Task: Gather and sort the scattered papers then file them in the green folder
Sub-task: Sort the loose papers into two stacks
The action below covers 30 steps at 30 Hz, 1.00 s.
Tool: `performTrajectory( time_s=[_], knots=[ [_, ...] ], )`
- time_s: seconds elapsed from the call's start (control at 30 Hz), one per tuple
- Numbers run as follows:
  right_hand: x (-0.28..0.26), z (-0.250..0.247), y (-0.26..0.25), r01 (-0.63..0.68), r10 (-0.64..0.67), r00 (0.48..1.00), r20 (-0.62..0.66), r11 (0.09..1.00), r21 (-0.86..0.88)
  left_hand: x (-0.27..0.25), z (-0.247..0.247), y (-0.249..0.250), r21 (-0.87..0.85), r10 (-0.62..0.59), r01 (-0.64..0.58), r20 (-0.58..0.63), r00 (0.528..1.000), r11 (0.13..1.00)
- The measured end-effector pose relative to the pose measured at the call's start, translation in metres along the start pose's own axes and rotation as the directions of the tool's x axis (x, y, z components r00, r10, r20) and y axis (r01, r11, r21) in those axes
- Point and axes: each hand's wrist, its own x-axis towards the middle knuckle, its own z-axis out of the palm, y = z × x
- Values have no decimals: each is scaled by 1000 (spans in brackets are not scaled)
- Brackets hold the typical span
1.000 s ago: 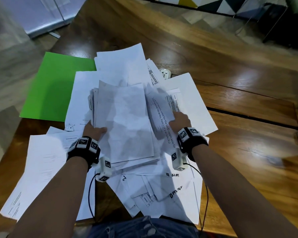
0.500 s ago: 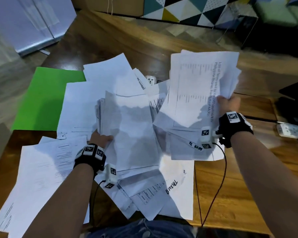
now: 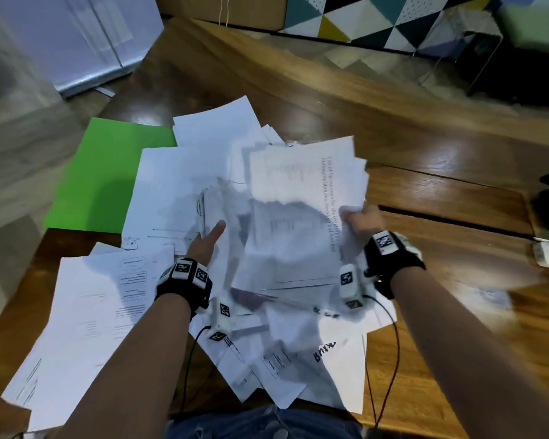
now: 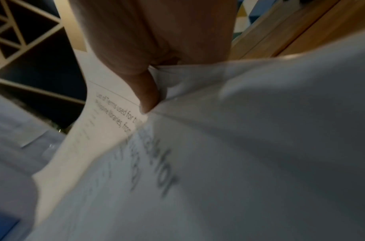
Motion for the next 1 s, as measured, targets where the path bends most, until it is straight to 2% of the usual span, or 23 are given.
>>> performTrajectory(
  time_s=[0.07, 0.13, 0.3, 0.37, 0.43, 0.47, 0.57, 0.63, 0.73, 0.8, 0.9, 0.93, 1.0],
  knots=[
    [0, 33, 4, 39, -37, 996, 82, 999, -13, -1, 0, 1, -8, -3, 3, 21, 1000, 1000],
    [-2, 55, 5, 47, -42, 994, 104, 998, -40, 2, 0, 0, -3, -1, 1, 28, 1000, 1000],
    [-2, 78, 11, -84, 93, 993, 71, 989, -121, 13, -2, -10, 39, -2, 3, -31, 1000, 999],
    [-5, 79, 19, -93, 97, 990, 106, 995, -41, 14, 0, -14, 22, 17, -17, -41, 999, 1000],
    [-15, 83, 24, -64, 42, 982, 186, 991, 113, 19, 2, -25, -37, 35, -36, -33, 999, 999],
    [-21, 85, 25, -50, 15, 969, 245, 989, 138, 23, 4, -31, -52, 41, -43, -35, 999, 998],
    [-30, 89, 32, 24, -15, 909, 417, 1000, -16, 26, 8, -40, -10, 67, -68, -42, 997, 998],
    [-30, 86, 33, 57, -18, 893, 449, 996, -73, 23, 8, -37, 38, 74, -72, -47, 996, 997],
    [-25, 70, 39, 54, -13, 932, 363, 993, -103, 15, 9, -29, 80, 55, -52, -33, 998, 995],
    [-22, 56, 49, 6, 65, 964, 260, 964, -265, 18, 8, -29, 101, 45, -41, -41, 998, 994],
    [-29, 40, 73, -64, 237, 931, 276, 854, -516, 21, 8, -31, 89, 49, -45, -43, 998, 995],
    [-33, 39, 79, -72, 272, 920, 284, 827, -558, 22, 9, -33, 70, 59, -56, -47, 997, 996],
    [-44, 40, 89, -90, 271, 929, 253, 827, -555, 20, 11, -37, 44, 62, -60, -61, 996, 997]
  ],
)
